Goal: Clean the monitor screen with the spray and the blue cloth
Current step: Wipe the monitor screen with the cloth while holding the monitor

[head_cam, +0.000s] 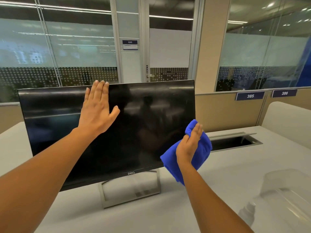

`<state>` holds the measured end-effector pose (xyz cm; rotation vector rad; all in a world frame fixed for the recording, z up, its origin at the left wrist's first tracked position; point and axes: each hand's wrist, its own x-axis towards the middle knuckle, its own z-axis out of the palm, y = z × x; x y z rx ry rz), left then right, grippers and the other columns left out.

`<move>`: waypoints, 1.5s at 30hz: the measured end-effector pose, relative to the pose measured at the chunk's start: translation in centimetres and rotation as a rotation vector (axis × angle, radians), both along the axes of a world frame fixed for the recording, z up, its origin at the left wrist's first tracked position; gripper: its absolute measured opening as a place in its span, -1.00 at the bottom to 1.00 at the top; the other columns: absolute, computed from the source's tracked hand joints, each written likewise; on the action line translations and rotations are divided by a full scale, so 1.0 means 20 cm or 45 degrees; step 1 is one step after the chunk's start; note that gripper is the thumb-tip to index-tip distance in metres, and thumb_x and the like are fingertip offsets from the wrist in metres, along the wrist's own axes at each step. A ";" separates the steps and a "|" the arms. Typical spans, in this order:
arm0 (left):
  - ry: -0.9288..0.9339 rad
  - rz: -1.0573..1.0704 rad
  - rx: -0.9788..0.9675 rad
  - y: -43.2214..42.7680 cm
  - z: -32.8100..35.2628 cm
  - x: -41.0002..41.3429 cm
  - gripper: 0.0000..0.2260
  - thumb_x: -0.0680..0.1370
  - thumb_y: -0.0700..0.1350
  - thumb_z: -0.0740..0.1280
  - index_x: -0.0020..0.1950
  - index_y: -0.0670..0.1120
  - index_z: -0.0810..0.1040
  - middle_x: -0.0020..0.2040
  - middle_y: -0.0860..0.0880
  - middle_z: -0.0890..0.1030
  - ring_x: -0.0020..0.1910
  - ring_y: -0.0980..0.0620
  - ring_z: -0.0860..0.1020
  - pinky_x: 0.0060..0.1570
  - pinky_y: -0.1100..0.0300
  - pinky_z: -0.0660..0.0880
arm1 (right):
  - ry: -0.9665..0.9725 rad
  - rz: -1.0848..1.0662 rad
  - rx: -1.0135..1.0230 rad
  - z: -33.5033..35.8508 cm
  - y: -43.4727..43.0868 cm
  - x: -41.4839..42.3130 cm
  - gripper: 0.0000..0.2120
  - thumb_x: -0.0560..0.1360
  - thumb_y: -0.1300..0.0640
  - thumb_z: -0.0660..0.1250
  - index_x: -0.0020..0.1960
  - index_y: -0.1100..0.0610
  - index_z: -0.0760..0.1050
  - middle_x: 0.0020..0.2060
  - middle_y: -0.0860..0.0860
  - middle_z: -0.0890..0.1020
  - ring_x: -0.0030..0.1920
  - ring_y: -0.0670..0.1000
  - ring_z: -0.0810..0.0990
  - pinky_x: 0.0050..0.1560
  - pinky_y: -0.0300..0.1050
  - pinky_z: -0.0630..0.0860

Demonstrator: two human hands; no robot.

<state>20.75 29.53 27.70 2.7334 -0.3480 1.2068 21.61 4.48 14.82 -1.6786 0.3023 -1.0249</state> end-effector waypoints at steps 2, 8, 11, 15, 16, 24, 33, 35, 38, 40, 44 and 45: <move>0.007 -0.001 -0.006 0.00 0.00 0.00 -0.32 0.46 0.11 0.03 0.49 -0.19 -0.05 0.53 -0.16 0.01 0.51 -0.05 -0.10 0.45 0.09 -0.22 | -0.024 -0.014 -0.059 0.12 0.00 0.05 -0.50 0.58 0.32 0.04 0.48 0.21 -0.01 0.49 0.10 0.09 0.49 0.06 0.04 0.48 0.00 0.02; 0.003 -0.021 -0.007 0.01 0.00 0.00 -0.36 0.51 0.07 0.07 0.49 -0.18 -0.04 0.53 -0.14 0.01 0.51 -0.03 -0.10 0.46 0.09 -0.21 | -0.171 0.039 -0.141 0.46 0.01 0.19 -0.48 0.56 0.34 0.00 0.48 0.22 -0.06 0.50 0.09 0.01 0.50 0.03 -0.08 0.44 -0.12 -0.19; -0.007 -0.033 -0.010 0.01 0.00 0.00 -0.38 0.55 -0.02 0.18 0.49 -0.18 -0.04 0.53 -0.13 0.01 0.51 -0.02 -0.10 0.46 0.09 -0.20 | -0.202 0.044 -0.200 0.58 0.03 0.24 -0.48 0.57 0.32 0.00 0.48 0.23 -0.07 0.50 0.11 -0.01 0.50 0.05 -0.10 0.43 -0.14 -0.22; -0.014 -0.038 -0.021 0.01 0.00 0.00 -0.39 0.54 -0.03 0.17 0.50 -0.17 -0.04 0.53 -0.12 0.01 0.51 -0.01 -0.11 0.45 0.12 -0.23 | -0.253 0.096 -0.362 0.64 0.13 0.25 -0.48 0.56 0.32 0.01 0.48 0.25 -0.08 0.50 0.12 -0.02 0.50 0.06 -0.12 0.41 -0.17 -0.25; -0.012 -0.037 -0.024 0.01 0.00 0.00 -0.39 0.54 -0.02 0.16 0.50 -0.17 -0.04 0.53 -0.12 0.01 0.51 0.00 -0.11 0.45 0.13 -0.24 | -0.272 0.126 -0.419 0.64 0.17 0.24 -0.47 0.56 0.33 0.01 0.48 0.25 -0.08 0.50 0.12 -0.01 0.50 0.06 -0.11 0.41 -0.19 -0.25; -0.020 0.038 0.023 0.09 0.02 -0.02 -0.45 0.56 0.03 0.08 0.50 -0.09 0.00 0.53 -0.05 0.03 0.51 0.04 -0.07 0.47 0.01 -0.19 | -0.393 0.412 -0.700 0.61 0.25 0.14 -0.48 0.55 0.12 0.20 0.45 0.20 0.14 0.48 0.06 0.12 0.49 -0.02 -0.01 0.49 0.00 -0.03; -0.124 0.405 -0.308 0.56 0.00 -0.13 -0.44 0.51 0.05 0.02 0.48 -0.13 0.08 0.52 -0.11 0.08 0.51 -0.06 -0.02 0.43 -0.09 -0.21 | 0.086 -0.177 -1.060 0.53 0.06 0.17 -0.33 0.42 -0.39 -0.08 0.46 -0.18 -0.04 0.51 -0.02 -0.04 0.49 0.13 -0.17 0.33 0.40 -0.20; -0.078 0.394 -0.388 0.66 0.00 -0.14 -0.45 0.53 0.04 -0.02 0.49 -0.14 0.05 0.53 -0.11 0.06 0.51 -0.04 -0.02 0.45 -0.09 -0.19 | 0.106 -0.134 -0.987 0.51 0.13 0.17 -0.27 0.39 -0.43 -0.08 0.47 -0.16 -0.10 0.51 0.00 -0.09 0.49 0.13 -0.21 0.35 0.41 -0.18; 0.007 0.160 -0.479 0.73 0.00 -0.15 -0.44 0.50 0.03 -0.09 0.49 -0.12 0.05 0.53 -0.07 0.07 0.51 0.02 0.01 0.47 0.02 -0.17 | 0.086 -0.125 -0.904 0.52 0.28 0.16 -0.20 0.35 -0.48 -0.11 0.48 -0.13 -0.10 0.51 0.02 -0.08 0.49 0.13 -0.20 0.35 0.39 -0.20; 0.027 0.045 -0.558 0.76 0.02 -0.16 -0.42 0.48 0.01 -0.09 0.49 -0.12 0.08 0.52 -0.08 0.11 0.50 0.03 0.04 0.47 0.07 -0.15 | 0.071 -0.120 -0.909 0.51 0.39 0.14 -0.19 0.34 -0.47 -0.11 0.49 -0.12 -0.13 0.51 0.02 -0.08 0.49 0.13 -0.19 0.35 0.37 -0.23; 0.069 -0.088 -0.655 0.79 0.03 -0.18 -0.42 0.47 0.00 -0.08 0.48 -0.15 0.10 0.51 -0.09 0.12 0.50 0.03 0.05 0.46 0.17 -0.09 | 0.016 -0.075 -0.985 0.51 0.64 0.11 -0.20 0.38 -0.44 -0.01 0.47 -0.12 -0.19 0.51 0.03 -0.07 0.49 0.12 -0.18 0.35 0.32 -0.27; 0.082 -0.119 -0.671 0.79 0.02 -0.18 -0.42 0.47 0.00 -0.08 0.48 -0.14 0.09 0.52 -0.08 0.11 0.50 0.04 0.04 0.44 0.21 -0.09 | -0.006 -0.059 -1.013 0.51 0.71 0.09 -0.21 0.38 -0.43 -0.01 0.47 -0.12 -0.18 0.51 0.02 -0.07 0.49 0.12 -0.18 0.35 0.31 -0.26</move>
